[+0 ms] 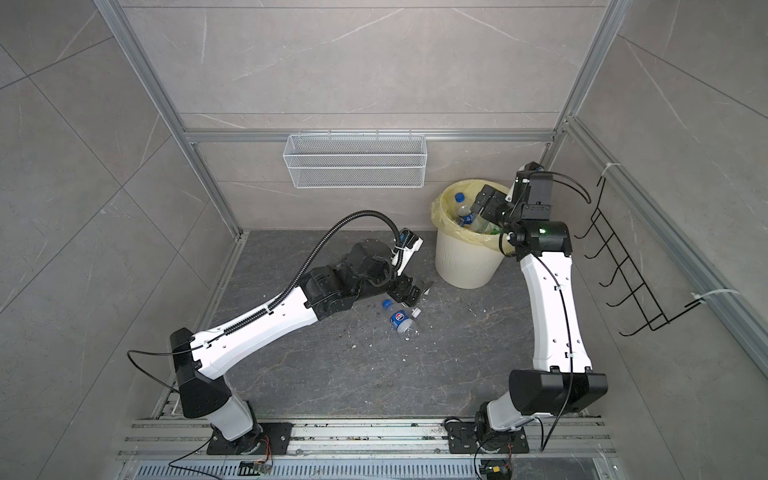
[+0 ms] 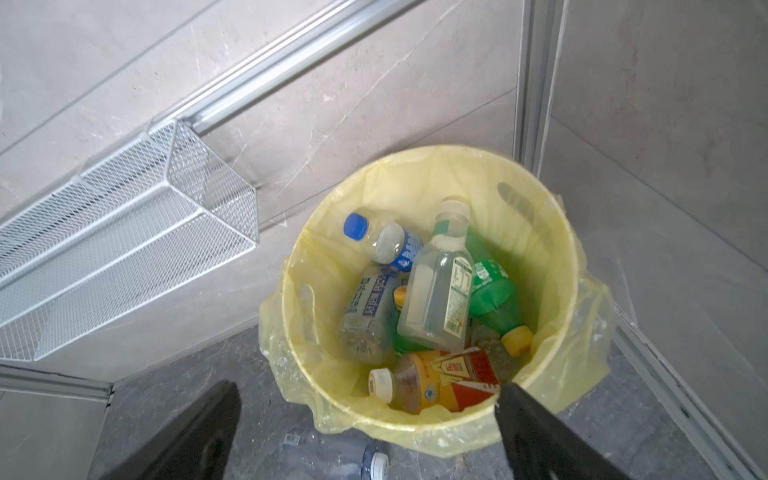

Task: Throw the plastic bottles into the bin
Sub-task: 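Move both grippers back down to the remaining bottles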

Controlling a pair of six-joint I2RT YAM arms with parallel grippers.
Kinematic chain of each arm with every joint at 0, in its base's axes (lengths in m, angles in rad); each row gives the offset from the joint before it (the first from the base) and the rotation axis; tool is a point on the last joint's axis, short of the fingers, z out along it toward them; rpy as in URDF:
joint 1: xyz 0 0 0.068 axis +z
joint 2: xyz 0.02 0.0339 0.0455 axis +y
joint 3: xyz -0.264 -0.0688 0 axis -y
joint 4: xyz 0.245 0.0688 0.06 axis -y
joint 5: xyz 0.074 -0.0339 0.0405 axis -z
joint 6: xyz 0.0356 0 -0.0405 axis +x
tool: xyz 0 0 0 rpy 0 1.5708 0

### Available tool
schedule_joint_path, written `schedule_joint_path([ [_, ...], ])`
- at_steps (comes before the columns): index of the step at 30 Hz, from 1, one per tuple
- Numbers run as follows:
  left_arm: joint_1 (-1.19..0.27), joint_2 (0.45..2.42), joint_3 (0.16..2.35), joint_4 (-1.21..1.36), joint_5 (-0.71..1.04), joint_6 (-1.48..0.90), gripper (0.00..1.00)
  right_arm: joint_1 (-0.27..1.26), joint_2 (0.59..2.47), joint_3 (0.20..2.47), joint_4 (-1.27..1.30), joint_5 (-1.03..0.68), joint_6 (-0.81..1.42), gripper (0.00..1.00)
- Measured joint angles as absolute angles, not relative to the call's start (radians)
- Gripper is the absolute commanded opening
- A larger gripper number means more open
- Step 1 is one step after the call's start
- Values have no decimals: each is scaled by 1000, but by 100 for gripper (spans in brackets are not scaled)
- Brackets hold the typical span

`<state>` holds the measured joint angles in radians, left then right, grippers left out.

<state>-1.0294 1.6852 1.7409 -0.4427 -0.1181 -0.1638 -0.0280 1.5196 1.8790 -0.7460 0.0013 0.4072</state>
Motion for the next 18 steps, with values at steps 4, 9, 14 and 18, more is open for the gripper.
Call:
schedule_joint_path([
  [4,-999,1678,1688,-440,-121,-239,100,4,1468,1770,-731,-4,411,100],
  [9,-923,1672,1587,-438,-99,-392,100,62,1391,1652,-719,22,407,100],
  [14,-855,1674,1485,-442,-67,-601,100,134,1296,1517,-702,69,400,100],
  [18,-824,1692,1440,-441,-7,-786,100,233,1237,1390,-681,110,395,100],
])
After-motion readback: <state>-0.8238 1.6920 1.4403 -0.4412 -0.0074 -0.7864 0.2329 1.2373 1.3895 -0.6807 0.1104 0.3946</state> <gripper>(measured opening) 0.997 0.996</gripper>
